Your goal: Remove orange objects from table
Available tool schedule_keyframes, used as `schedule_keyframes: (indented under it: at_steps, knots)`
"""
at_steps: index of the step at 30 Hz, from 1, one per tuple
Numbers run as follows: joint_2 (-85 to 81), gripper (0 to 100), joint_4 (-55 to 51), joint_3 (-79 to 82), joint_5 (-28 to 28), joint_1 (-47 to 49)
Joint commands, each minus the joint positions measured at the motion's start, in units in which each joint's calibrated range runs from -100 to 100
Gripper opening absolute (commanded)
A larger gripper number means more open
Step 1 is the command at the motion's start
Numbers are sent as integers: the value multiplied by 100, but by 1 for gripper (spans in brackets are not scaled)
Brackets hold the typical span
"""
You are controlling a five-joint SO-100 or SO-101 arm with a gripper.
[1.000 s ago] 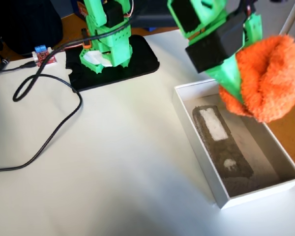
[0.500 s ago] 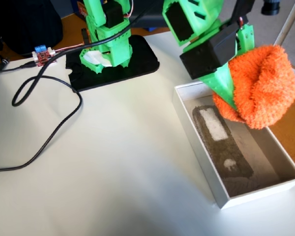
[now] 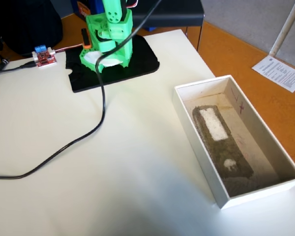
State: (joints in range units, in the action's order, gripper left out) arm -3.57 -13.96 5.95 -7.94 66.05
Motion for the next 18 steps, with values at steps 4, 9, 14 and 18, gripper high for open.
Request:
schedule_keyframes:
  at_steps: [4,9,14,18]
  knots:
    - [-109,84,-238,-33,-591,-95]
    - [-218,84,-221,83,-469,-206]
    - [-360,84,-286,238,-415,-383]
    - [-646,84,-351,587,-269,-746]
